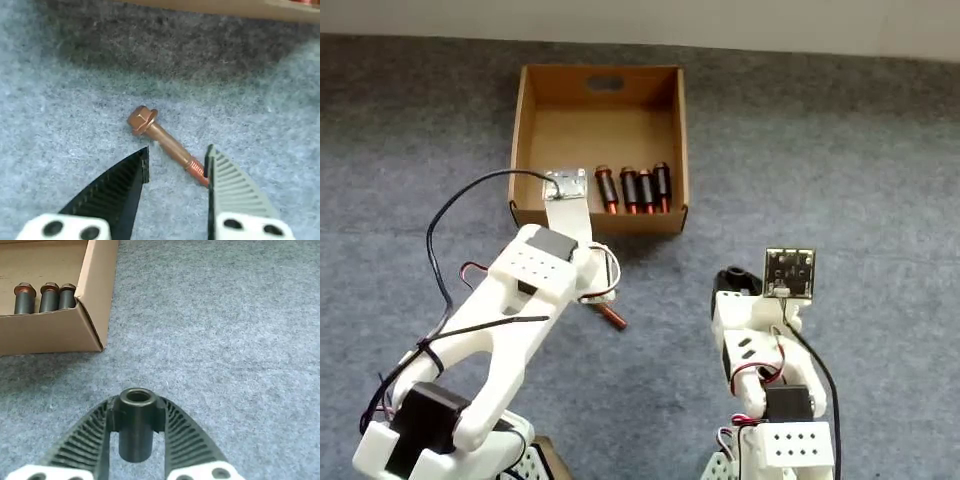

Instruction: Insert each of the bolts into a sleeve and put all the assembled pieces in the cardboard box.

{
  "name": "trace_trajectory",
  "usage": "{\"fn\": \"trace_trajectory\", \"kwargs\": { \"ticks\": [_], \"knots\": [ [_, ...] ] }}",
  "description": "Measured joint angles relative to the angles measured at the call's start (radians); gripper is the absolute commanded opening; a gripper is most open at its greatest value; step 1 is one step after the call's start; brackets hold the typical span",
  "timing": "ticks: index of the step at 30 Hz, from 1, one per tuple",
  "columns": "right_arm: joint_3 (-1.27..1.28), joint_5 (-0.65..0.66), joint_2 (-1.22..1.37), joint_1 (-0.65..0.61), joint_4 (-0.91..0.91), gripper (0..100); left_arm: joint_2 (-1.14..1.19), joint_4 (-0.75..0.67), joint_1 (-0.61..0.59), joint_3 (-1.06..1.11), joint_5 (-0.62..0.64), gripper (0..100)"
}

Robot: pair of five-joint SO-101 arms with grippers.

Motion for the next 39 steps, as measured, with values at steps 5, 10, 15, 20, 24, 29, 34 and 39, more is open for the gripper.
{"fn": "trace_trajectory", "kwargs": {
  "ticks": [5,10,15,20,24,29,34,39],
  "knots": [
    [0.0,0.0,0.0,0.0,0.0,0.5,0.0,0.0,0.002,0.023,0.043,24],
    [0.0,0.0,0.0,0.0,0.0,0.5,0.0,-0.015,0.0,0.052,0.044,23],
    [0.0,0.0,0.0,0.0,0.0,0.5,0.0,-0.092,0.002,0.092,0.044,20],
    [0.0,0.0,0.0,0.0,0.0,0.5,0.0,-0.114,0.002,0.095,0.044,21],
    [0.0,0.0,0.0,0.0,0.0,0.5,0.0,-0.114,0.002,0.107,0.044,21],
    [0.0,0.0,0.0,0.0,0.0,0.5,0.072,-0.124,0.002,0.109,0.049,20],
    [0.0,0.0,0.0,0.0,0.0,0.5,0.173,-0.121,0.002,0.044,0.044,20],
    [0.0,0.0,0.0,0.0,0.0,0.5,0.201,-0.11,0.003,0.017,0.044,7]
  ]
}}
